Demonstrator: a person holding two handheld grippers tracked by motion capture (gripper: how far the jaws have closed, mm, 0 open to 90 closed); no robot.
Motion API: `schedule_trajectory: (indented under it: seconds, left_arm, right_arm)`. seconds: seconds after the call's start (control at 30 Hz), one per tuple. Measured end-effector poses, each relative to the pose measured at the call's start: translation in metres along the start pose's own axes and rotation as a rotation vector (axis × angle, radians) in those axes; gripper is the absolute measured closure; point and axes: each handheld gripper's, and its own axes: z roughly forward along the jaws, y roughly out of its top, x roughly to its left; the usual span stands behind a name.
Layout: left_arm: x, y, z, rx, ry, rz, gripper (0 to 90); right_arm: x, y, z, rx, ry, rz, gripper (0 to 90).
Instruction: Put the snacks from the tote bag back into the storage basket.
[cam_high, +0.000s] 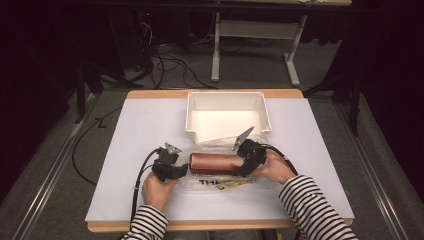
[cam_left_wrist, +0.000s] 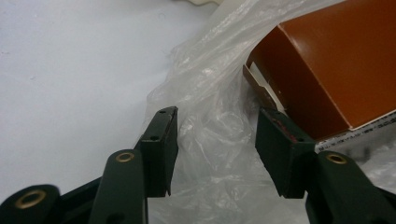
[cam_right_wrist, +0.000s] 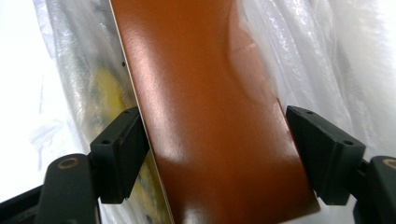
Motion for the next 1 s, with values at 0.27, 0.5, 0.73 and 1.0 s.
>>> schedule_trajectory:
  seconds: [0.27, 0.5, 0.73, 1.0]
  left_arm:
    - [-0.001, 0.001, 0.001, 0.004, -0.004, -0.002, 50.4]
    - [-0.003, 0.0, -0.001, 0.0, -0.005, 0.004, 50.3]
    - [-0.003, 0.0, -0.001, -0.003, -0.008, 0.002, 50.5]
    - [-0.003, 0.0, -0.002, -0.002, -0.011, 0.007, 50.4]
  right_arm:
    - [0.007, -0.007, -0.017, -0.037, -0.023, -0.017, 29.2]
    - [0.012, -0.009, -0.024, -0.051, -0.031, -0.042, 33.0]
    - [0.012, -0.006, -0.012, 0.005, -0.015, -0.068, 32.0]
    - [0.012, 0.0, 0.003, 0.043, 0.001, -0.067, 31.8]
